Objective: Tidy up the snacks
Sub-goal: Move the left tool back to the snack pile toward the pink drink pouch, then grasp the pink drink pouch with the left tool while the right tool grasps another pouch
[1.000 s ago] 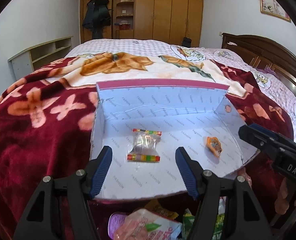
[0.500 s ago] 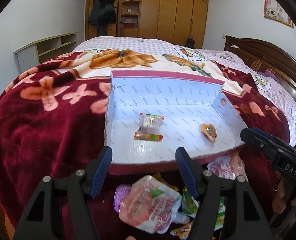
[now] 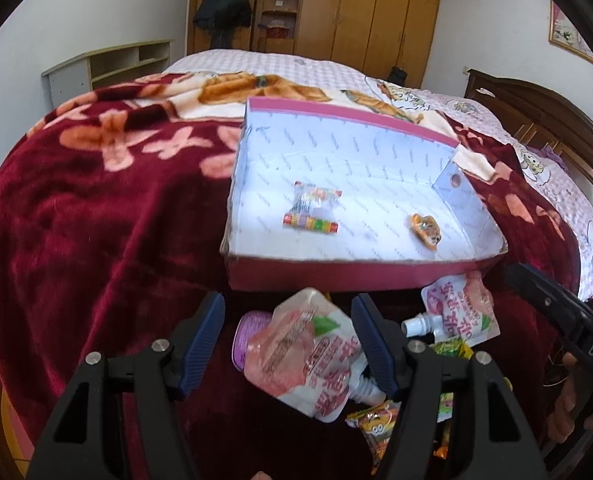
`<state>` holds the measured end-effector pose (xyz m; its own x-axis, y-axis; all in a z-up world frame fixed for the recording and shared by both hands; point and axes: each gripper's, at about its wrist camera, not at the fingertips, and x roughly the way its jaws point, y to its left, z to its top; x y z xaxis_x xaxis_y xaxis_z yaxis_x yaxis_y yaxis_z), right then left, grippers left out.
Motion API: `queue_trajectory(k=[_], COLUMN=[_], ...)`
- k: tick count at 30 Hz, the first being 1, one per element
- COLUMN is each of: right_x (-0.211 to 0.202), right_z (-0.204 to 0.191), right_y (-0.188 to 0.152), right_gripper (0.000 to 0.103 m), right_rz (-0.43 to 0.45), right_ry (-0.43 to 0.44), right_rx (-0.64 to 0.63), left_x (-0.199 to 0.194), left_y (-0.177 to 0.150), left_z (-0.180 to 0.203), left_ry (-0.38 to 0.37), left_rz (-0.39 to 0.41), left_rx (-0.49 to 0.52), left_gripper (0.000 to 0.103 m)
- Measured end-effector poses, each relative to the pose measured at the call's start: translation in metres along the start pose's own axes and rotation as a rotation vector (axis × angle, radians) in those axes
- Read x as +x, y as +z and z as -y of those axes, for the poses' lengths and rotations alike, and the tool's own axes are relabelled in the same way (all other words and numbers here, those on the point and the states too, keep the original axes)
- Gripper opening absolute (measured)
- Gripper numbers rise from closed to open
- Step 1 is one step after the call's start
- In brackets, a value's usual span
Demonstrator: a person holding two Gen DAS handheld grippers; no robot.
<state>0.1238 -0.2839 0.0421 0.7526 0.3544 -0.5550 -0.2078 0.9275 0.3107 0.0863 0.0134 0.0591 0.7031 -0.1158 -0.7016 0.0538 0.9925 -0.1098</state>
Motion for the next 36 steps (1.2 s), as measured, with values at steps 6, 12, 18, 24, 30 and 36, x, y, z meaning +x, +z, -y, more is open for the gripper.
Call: queue_trajectory(k=[6,12,18,24,30,36], right_x=[-0.007,-0.006,-0.002,0.002,0.007,0.01], right_z=[0.004,0.006,0.014,0.022,0.025,0.027], right_y=[-0.011,-0.02,-0.026,-0.03,-0.033,-0.035], right_gripper=[0.06,0.06,0.06,0.061,0.066,0.066], right_rz=[0.002,-0.002,-0.009,-0.018,-0.026,-0.034], right_ry=[0.001,-0.012,-0.012,-0.015,-0.011,-0.015], right_rx=[0.02,0.017,0.044,0.071,0.085,0.088], left_x=[0.003,0.014,0.027,0.036,0.046,0.045], left_y=[-0.009,-0.015,-0.016,-0.018,-0.023,-0.028], left_z=[-0.001,0.003,0.004,0.005,0.003,0.001], left_ry=[0.006,0.048,0.088,0.076,0.068,0.064], left_rz=[-0.018,-0.028,-0.026,-0.028,-0.052,-0.052], left_rx=[-0.037,-0.066,-0.089,-0.111,-0.146,-0.164], left_gripper=[0.082,0.085,0.09,0.09,0.09,0.09])
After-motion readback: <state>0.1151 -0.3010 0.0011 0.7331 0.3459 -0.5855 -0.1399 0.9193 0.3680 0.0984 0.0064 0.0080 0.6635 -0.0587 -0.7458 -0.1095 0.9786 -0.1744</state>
